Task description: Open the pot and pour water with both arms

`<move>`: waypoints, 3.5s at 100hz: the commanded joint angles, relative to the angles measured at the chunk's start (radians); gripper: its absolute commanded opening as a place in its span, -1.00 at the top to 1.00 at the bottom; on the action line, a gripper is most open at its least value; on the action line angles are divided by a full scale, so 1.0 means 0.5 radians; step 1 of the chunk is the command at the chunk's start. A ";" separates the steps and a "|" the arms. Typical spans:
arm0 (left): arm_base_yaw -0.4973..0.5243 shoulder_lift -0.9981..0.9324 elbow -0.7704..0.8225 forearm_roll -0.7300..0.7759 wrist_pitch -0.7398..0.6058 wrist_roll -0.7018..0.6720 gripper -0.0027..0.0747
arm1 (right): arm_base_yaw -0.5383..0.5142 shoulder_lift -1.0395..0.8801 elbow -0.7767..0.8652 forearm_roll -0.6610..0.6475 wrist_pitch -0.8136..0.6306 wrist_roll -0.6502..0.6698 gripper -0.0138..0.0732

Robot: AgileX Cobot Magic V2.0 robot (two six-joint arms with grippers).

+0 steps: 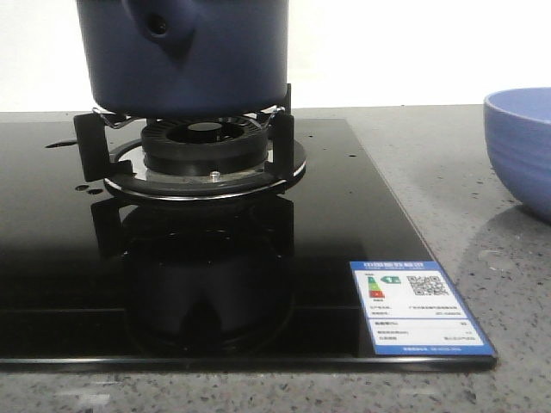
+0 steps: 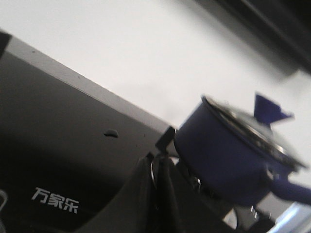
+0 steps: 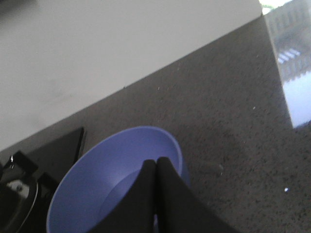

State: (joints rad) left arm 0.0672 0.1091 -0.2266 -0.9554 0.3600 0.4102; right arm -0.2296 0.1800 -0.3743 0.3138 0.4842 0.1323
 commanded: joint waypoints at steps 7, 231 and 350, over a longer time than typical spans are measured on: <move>-0.162 0.244 -0.231 0.051 0.091 0.260 0.98 | 0.151 0.304 -0.372 0.013 0.439 -0.033 0.82; -0.944 2.189 -1.574 -1.154 0.123 2.458 -0.45 | 0.540 0.998 -0.724 1.747 0.648 -1.937 -0.33; -0.689 2.746 -1.761 -1.808 0.583 3.000 -0.44 | 0.540 0.998 -0.724 1.800 0.693 -1.937 -0.33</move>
State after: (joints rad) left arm -0.2792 1.5012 -1.0739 -1.7927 0.6271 1.9024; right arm 0.0373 0.6701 -0.7011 1.1506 0.8636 -0.8229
